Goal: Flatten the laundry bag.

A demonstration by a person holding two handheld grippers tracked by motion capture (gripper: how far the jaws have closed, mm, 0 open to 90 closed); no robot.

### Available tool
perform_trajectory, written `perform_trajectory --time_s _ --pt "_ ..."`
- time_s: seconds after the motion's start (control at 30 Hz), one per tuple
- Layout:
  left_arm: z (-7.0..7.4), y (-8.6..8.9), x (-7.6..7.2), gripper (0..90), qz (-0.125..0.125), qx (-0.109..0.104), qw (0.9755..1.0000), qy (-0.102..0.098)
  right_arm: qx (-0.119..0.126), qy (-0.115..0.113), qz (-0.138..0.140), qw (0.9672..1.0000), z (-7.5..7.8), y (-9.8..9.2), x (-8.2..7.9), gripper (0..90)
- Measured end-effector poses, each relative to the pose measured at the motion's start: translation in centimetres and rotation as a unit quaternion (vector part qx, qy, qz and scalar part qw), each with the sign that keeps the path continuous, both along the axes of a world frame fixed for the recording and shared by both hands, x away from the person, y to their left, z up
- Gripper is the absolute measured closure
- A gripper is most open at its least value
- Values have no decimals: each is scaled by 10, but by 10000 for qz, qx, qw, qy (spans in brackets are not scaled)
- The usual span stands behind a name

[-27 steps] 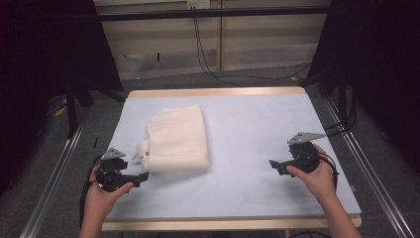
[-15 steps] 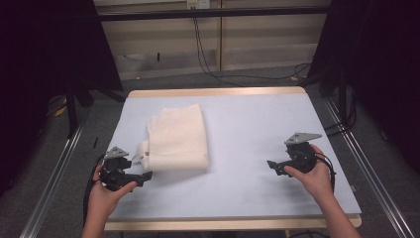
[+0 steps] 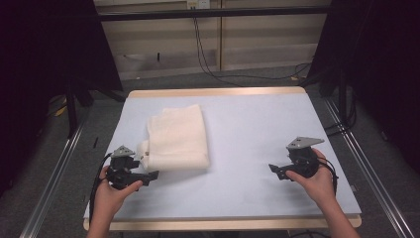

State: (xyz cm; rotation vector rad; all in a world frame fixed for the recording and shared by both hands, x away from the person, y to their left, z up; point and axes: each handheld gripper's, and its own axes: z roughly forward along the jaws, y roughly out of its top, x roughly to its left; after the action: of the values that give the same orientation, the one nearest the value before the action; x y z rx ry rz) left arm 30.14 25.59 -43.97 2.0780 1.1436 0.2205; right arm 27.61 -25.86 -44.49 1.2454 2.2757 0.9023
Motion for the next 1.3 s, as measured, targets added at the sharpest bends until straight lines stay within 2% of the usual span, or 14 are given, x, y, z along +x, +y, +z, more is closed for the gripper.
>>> perform_trajectory --time_s 0.07,0.13,0.3,0.37,0.43,0.47,0.5,0.57,0.73,0.93,1.03,1.17,1.23,1.3 --pt "3 4 1 104 -46 27 10000 16 -20 8 14 10000 -1 1 -1 82" --pt "4 6 0 110 12 -60 10000 12 -50 41 -2 10000 0 1 -2 83" --pt "8 19 0 132 94 89 9999 -79 -94 -17 55 9999 -1 1 -4 85" --pt "6 24 1 158 71 138 9999 -40 -111 -20 56 9999 -2 1 -4 86" --pt "5 30 1 185 116 92 9999 13 -158 -31 53 9999 -2 1 -3 87" --pt "5 34 1 205 155 140 9998 13 -158 -38 59 9999 -2 1 -3 87" --pt "4 37 1 214 243 67 9997 22 -173 -34 55 9998 -2 1 -3 87" --pt "5 41 3 259 297 75 9995 3 -170 -25 4 9999 -1 1 -2 88" --pt "5 43 9 329 462 62 9989 -3 -192 -45 20 9998 -1 1 -1 90" --pt "7 46 19 341 669 92 9977 -30 -195 -55 -12 9998 1 0 -1 94" --pt "8 42 24 341 791 -42 9968 -62 -204 -77 3 9998 1 -2 -1 97" --pt "10 35 32 325 798 71 9968 -57 -207 -66 -15 9998 1 -3 -1 98" --pt "9 33 36 302 764 33 9971 -37 -201 -57 -5 9998 1 -3 -2 100" --pt "7 29 39 300 838 -143 9964 52 -223 -67 -3 9997 1 -2 -2 101"
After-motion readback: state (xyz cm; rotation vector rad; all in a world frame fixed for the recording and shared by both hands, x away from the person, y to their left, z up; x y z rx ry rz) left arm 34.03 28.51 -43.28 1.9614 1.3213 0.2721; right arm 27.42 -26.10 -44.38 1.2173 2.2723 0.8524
